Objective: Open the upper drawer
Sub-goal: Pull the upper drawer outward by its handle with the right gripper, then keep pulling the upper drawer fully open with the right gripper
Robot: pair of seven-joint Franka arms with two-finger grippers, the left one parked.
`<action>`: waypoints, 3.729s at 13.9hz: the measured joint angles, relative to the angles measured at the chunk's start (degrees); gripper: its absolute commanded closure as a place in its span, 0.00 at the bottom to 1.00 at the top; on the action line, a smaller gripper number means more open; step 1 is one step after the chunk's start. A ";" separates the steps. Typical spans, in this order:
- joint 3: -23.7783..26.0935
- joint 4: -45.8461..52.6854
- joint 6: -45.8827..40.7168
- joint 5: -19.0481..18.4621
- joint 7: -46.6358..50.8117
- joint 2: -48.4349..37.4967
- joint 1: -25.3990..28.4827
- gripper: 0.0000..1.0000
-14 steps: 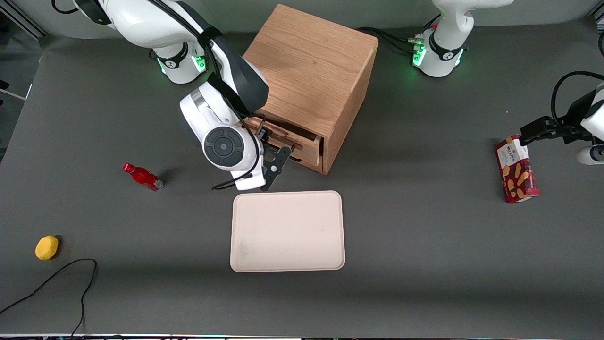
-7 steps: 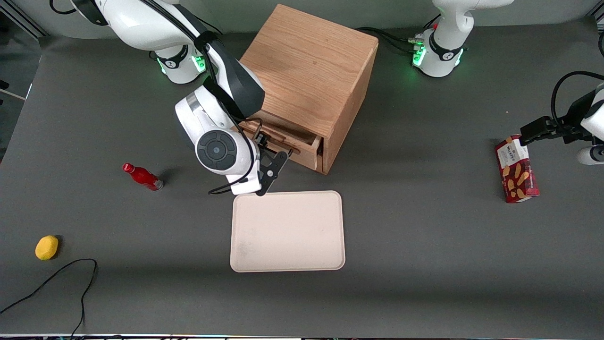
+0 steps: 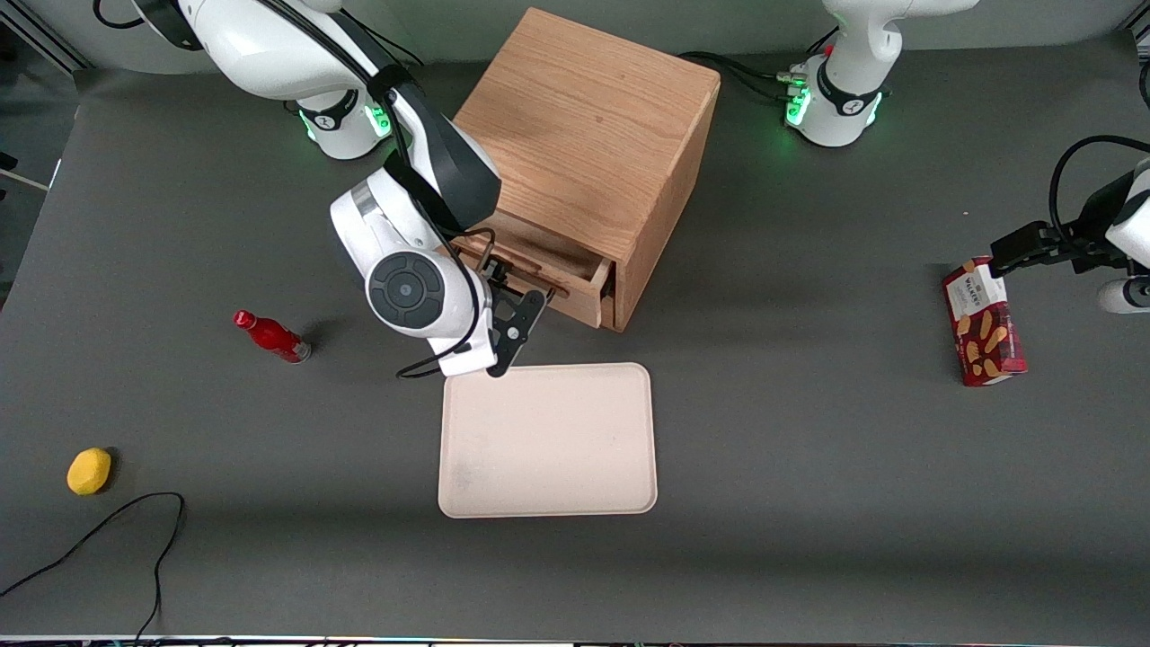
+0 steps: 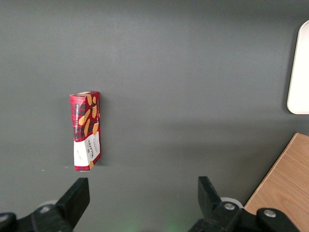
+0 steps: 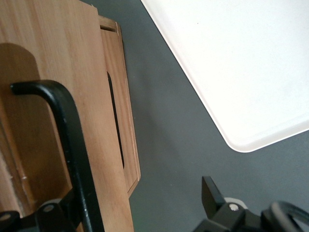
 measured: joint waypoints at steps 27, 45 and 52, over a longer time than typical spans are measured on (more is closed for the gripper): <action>-0.10 0.49 5.13 0.41 -6.39 1.41 -5.26 0.00; -0.23 1.47 7.50 5.79 -6.64 1.77 -8.14 0.00; -0.23 1.57 8.59 5.98 -7.88 1.77 -9.26 0.00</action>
